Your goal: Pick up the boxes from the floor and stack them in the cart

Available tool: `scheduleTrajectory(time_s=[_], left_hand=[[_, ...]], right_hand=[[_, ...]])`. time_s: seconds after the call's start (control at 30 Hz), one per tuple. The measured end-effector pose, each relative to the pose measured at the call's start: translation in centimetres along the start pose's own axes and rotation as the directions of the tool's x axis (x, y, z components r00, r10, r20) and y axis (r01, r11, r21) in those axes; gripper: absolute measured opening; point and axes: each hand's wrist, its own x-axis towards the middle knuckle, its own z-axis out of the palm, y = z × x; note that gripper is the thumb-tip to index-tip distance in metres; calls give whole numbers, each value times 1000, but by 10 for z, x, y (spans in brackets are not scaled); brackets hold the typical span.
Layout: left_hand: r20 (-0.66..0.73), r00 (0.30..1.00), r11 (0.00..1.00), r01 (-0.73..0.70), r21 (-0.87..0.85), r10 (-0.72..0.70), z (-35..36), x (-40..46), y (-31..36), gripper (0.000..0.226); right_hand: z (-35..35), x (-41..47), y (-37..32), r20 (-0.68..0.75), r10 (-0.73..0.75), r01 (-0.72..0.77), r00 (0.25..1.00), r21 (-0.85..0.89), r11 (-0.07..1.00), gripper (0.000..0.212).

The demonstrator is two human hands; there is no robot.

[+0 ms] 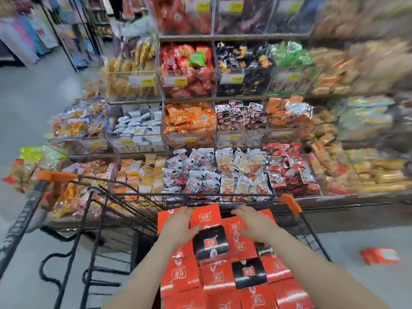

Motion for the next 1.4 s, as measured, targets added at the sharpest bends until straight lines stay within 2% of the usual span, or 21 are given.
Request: scheduleTrajectory(time_s=[0.1, 0.17, 0.27, 0.4, 0.53, 0.6, 0.67, 0.77, 0.97, 1.1, 1.17, 1.27, 1.4], left_hand=[[-77, 975, 978, -210, 5, 210, -24, 33, 53, 56], [-82, 938, 942, -334, 39, 336, -32, 51, 98, 56], [-69, 889, 891, -450, 63, 453, -38, 64, 171, 52], [-52, 734, 736, -674, 70, 677, -32, 51, 282, 49], [-20, 562, 560, -819, 125, 827, -14, 17, 385, 49], [-25, 496, 495, -861, 113, 868, -3, -6, 436, 53], [-48, 446, 449, -888, 98, 894, 9, -33, 489, 46], [-75, 357, 361, -932, 43, 931, 33, -78, 570, 42], [-63, 225, 224, -974, -27, 972, 91, -166, 692, 48], [-52, 149, 146, -988, -57, 988, 125, -211, 752, 40], [-18, 128, 126, -989, -82, 992, 141, -225, 779, 39], [41, 62, 67, -989, -130, 997, 171, -242, 820, 53], [96, -10, 7, -985, -173, 995, 214, -270, 878, 43]], right_hand=[[-24, -53, 42, -151, 151, -150, 977, 19, 989, 60], [-34, -99, 68, -246, 265, -265, 932, 36, 964, 58], [-46, -168, 99, -300, 439, -434, 847, 89, 897, 56], [-41, -276, 134, -375, 634, -578, 676, 263, 773, 50], [-26, -376, 162, -418, 768, -627, 485, 446, 639, 49], [-16, -424, 178, -416, 817, -641, 398, 512, 573, 50], [-7, -475, 193, -404, 858, -651, 317, 565, 506, 51], [5, -554, 207, -432, 876, -651, 215, 605, 458, 43], [35, -690, 231, -408, 905, -715, 121, 597, 364, 42], [62, -762, 246, -366, 930, -703, 35, 653, 283, 44], [75, -792, 251, -347, 938, -699, -8, 672, 243, 44], [95, -830, 259, -314, 946, -672, -87, 719, 177, 40], [129, -881, 276, -239, 957, -661, -164, 747, 73, 43]])
